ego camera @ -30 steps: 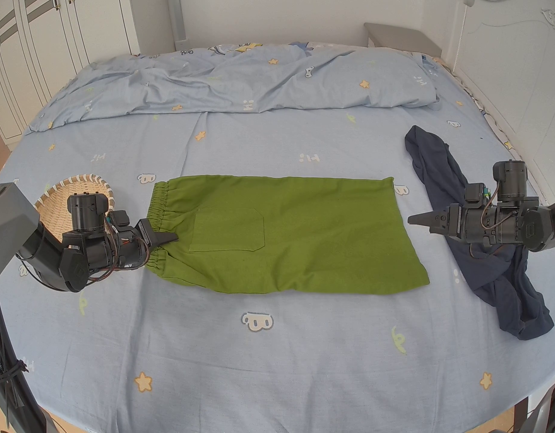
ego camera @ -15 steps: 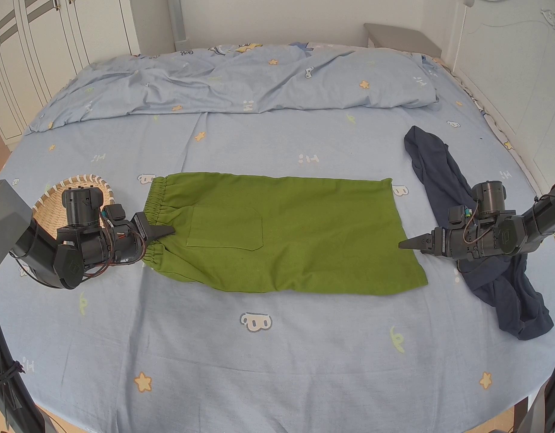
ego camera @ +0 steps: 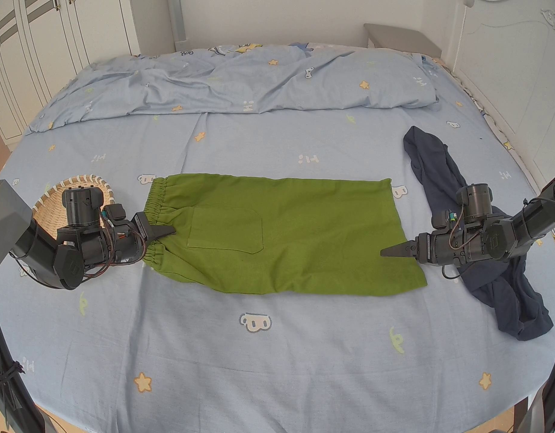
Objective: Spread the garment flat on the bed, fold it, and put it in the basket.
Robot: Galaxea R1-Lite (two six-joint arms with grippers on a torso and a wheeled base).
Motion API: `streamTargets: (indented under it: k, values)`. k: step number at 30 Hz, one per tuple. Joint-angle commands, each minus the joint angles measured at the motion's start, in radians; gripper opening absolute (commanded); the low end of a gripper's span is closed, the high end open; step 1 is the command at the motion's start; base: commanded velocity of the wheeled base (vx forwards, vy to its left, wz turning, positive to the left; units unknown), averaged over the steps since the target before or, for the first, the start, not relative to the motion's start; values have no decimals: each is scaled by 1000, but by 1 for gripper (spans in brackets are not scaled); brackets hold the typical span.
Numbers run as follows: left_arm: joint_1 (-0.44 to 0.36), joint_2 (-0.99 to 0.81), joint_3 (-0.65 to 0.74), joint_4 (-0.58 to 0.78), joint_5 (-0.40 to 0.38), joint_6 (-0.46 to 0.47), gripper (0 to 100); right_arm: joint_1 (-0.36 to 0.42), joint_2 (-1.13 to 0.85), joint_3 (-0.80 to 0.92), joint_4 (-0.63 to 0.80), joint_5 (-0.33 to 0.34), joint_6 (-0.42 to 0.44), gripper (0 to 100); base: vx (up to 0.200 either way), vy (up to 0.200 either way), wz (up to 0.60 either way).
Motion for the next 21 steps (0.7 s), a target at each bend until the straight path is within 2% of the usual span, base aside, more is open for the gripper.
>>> streamTargets:
  k: [1,6,9,10,13,21]
  values:
    - [1,-1,-1,0,-1,0,0,25,27,-5,6,2,2,100,0,0,0]
    - [1,0,-1,-2,-1,0,0,22,45,-23,7,4,5,100,0,0,0]
    - [1,2,-1,-2,0,0,0,13,44,-31,9,33,28,100,0,0,0]
    - [3,2,-2,-2,0,0,0,6,44,-35,7,63,51,0,0,0,0]
    - [1,3,-1,-3,-1,0,0,-6,42,-41,6,88,71,0,0,0,0]
    - [0,3,-1,-5,0,0,0,-49,44,-55,7,92,71,0,0,0,0]
